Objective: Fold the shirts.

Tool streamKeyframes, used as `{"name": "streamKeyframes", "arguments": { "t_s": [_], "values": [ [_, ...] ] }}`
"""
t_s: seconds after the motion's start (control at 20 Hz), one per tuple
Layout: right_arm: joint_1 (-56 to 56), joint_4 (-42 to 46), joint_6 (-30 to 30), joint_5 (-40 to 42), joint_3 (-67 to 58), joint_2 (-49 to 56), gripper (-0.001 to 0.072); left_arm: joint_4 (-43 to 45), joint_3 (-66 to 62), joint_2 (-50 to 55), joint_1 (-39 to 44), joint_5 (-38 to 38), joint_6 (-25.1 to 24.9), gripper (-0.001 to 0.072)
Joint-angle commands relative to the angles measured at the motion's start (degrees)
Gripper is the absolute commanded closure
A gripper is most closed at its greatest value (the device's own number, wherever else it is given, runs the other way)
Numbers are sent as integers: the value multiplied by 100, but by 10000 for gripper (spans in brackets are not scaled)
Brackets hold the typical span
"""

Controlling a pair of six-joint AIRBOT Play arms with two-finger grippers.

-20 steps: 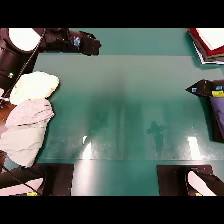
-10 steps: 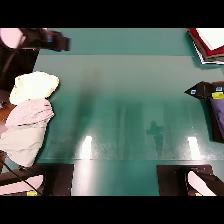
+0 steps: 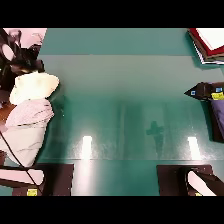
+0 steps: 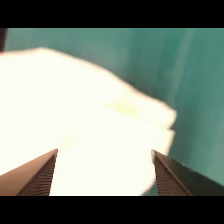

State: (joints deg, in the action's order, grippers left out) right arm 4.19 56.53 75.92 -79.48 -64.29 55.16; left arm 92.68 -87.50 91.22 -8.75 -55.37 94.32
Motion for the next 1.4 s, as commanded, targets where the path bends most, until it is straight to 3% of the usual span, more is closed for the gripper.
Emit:
{"name": "streamKeyframes", "arguments": {
  "t_s": [0.0, 0.05, 0.1, 0.15, 0.2, 0.25, 0.3, 0.4, 0.6, 0.85, 1.0, 1.2, 1.35],
  "values": [
    [-2, 0, 20, -2, 0, -7, 697, -7, 199, 638, -177, -44, 39, 15],
    [-2, 0, 20, -2, 0, -7, 697, -7, 223, 737, -175, -11, 37, 16],
    [-2, 0, 22, 0, 0, -7, 697, -9, 223, 809, -177, 11, 37, 64],
    [-2, 0, 20, 2, 0, -7, 697, -11, 221, 831, -175, 48, 35, 175],
    [-2, 0, 22, 0, 0, -7, 697, -11, 214, 828, -177, 116, 35, 378],
    [-2, 0, 22, 4, 0, -7, 697, -11, 175, 826, -175, 103, 33, 624],
    [-2, 0, 22, 13, 0, -7, 697, -13, 105, 813, -175, 17, 33, 684],
    [-2, -4, 24, 46, -13, -9, 697, -24, -151, 660, -142, -216, -22, 685],
    [-2, 0, 125, 138, -684, -4, 697, -33, -999, -553, 337, -422, -590, 685],
    [-2, -2, 120, 339, -2074, 140, 697, -817, -2553, -2028, 1593, -1926, -1325, 685],
    [-2, -4, 120, 223, -2796, 442, 697, -1106, -2806, -2540, 2520, -2120, -1528, 685],
    [-4, -9, 122, -490, -3644, 940, 697, -1211, -2531, -2446, 3689, -2063, -1528, 684],
    [-13, -9, 122, -953, -4009, 1169, 697, -1521, -2063, -1825, 4063, -1989, -1740, 683]
  ]
}}
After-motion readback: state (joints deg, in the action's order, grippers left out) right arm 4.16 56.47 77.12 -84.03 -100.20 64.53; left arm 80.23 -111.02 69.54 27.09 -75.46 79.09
